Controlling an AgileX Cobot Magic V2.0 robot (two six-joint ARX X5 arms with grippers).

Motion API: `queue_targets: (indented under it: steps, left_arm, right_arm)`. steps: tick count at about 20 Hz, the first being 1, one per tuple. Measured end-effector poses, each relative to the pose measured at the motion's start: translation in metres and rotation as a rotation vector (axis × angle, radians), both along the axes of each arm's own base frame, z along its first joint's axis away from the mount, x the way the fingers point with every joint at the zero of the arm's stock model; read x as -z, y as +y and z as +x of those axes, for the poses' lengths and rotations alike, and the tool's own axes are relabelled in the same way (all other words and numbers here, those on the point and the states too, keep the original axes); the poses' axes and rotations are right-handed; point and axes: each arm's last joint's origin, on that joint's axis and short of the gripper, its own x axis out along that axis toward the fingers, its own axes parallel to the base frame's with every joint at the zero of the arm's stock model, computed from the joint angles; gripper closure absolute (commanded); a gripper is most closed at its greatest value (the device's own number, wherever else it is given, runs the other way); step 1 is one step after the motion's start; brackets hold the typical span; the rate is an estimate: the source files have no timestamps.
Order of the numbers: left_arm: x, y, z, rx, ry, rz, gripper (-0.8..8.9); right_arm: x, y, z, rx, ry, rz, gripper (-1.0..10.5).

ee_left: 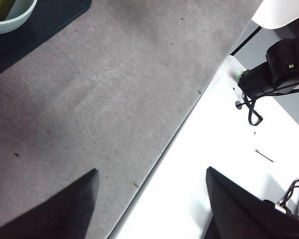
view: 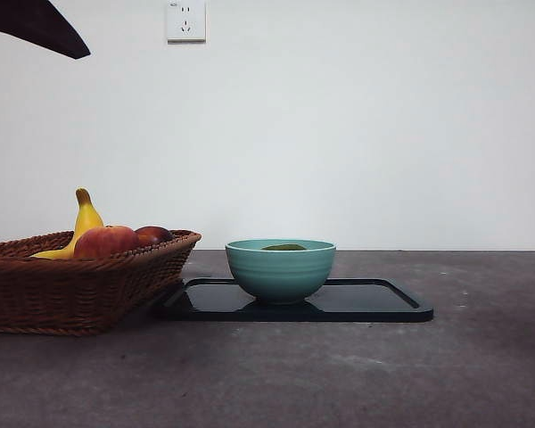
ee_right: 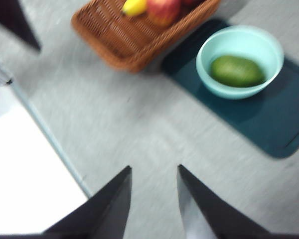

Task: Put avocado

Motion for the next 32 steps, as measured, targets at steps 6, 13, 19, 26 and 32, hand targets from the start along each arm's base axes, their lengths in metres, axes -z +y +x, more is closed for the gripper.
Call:
queue_targets:
  steps: [6,13,19,26,32]
  left_arm:
    - [0.000,0.000,0.000,0.000,0.000,0.000,4.71]
    - [0.000,0.000,0.000,0.000,-0.003,-0.002,6.96]
    - [0.000,0.000,0.001,0.000,-0.009,-0.005,8.04]
    - [0.000,0.000,0.001,0.000,-0.008,-0.005,8.04]
    - [0.000,0.000,0.001,0.000,-0.008,-0.005,8.04]
  right_arm:
    - [0.029,0.001,-0.008,-0.031,0.048,0.030,8.0]
    - [0.028,0.001,-0.009,-0.028,0.046,0.035,9.0]
    - [0.028,0.001,-0.008,-0.028,0.041,0.039,9.4]
    - [0.028,0.001,-0.008,-0.028,0.041,0.039,9.4]
    - [0.028,0.001,-0.008,-0.028,0.041,0.039,9.4]
